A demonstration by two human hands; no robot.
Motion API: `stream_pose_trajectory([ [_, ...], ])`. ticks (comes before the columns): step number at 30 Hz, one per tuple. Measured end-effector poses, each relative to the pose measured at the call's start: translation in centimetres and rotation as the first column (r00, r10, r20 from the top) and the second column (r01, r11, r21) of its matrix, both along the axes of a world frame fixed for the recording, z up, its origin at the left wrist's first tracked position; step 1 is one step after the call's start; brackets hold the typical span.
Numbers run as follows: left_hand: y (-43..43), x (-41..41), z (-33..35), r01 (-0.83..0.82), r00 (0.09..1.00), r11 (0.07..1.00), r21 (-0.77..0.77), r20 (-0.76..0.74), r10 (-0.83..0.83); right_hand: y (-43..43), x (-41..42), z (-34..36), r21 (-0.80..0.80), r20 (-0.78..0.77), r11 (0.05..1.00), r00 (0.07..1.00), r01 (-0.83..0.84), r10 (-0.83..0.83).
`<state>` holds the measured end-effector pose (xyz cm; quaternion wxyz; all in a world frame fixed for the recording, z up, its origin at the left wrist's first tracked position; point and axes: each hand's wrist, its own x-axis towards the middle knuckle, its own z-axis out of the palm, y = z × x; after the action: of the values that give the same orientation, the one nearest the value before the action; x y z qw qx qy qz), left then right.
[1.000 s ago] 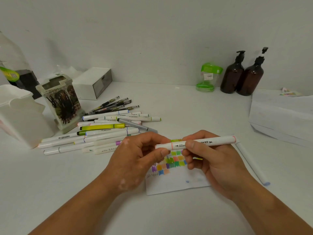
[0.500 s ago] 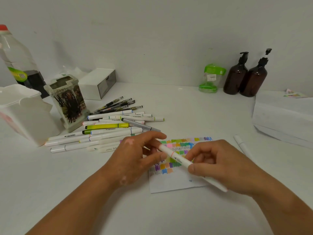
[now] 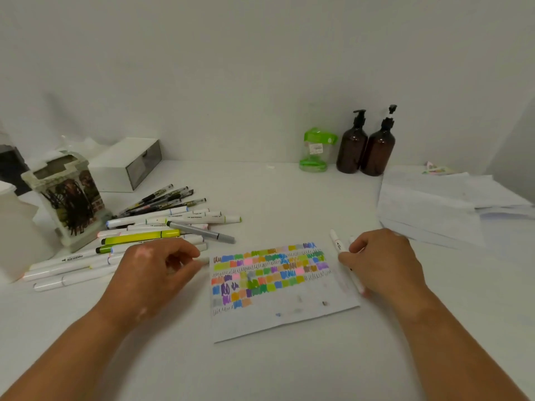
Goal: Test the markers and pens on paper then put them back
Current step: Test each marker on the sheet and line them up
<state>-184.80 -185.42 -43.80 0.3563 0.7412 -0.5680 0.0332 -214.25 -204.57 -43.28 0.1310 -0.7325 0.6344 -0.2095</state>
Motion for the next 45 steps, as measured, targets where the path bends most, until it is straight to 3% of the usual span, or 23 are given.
stream_pose_trajectory([
  [5,3.2,2.1,-0.5,-0.163,0.967,0.987,-0.007,0.195,0.162,0.8,0.8,0.1,-0.079,0.047,0.993,0.995,-0.087,0.091],
  [9,5.1,2.5,-1.0,-0.221,0.931,0.973,0.067,0.31,0.191,4.0,3.6,-0.2,-0.088,0.148,0.9,0.888,-0.427,0.436],
  [11,5.4,2.6,-1.4,-0.209,0.919,0.968,0.138,0.367,0.146,5.6,4.7,-0.5,-0.022,0.081,0.81,0.807,-0.586,0.585],
  [15,5.2,2.5,-1.9,-0.251,0.921,0.957,0.148,0.341,0.189,7.0,5.1,-0.7,0.073,-0.06,0.723,0.721,-0.687,0.69],
  [22,4.4,2.5,-2.0,-0.237,0.946,0.95,0.205,0.269,0.178,7.5,5.0,-0.6,0.141,-0.009,0.655,0.661,-0.742,0.751],
  [25,3.7,1.6,-1.1,-0.186,0.979,0.965,0.186,0.116,0.167,7.4,4.9,-0.5,0.092,0.076,0.672,0.678,-0.735,0.731],
  [28,2.2,-0.2,0.2,-0.062,0.97,0.979,0.192,-0.221,0.105,7.4,5.3,-0.4,-0.011,0.191,0.72,0.705,-0.694,0.683],
  [31,0.4,-2.7,1.0,0.166,0.777,0.977,0.134,-0.627,-0.046,7.7,5.8,-0.4,-0.051,0.298,0.75,0.707,-0.659,0.642],
  [33,-0.8,-3.9,1.1,0.241,0.632,0.97,0.022,-0.763,-0.14,7.9,6.0,-0.5,-0.059,0.322,0.754,0.702,-0.654,0.635],
  [39,-3.2,-5.4,-1.0,0.268,0.343,0.949,-0.166,-0.904,-0.255,8.2,6.6,-0.5,-0.081,0.457,0.806,0.697,-0.586,0.552],
  [45,-2.6,-4.7,-1.3,0.292,0.296,0.931,-0.219,-0.905,-0.306,8.2,6.7,-0.5,-0.127,0.468,0.813,0.688,-0.568,0.554],
])
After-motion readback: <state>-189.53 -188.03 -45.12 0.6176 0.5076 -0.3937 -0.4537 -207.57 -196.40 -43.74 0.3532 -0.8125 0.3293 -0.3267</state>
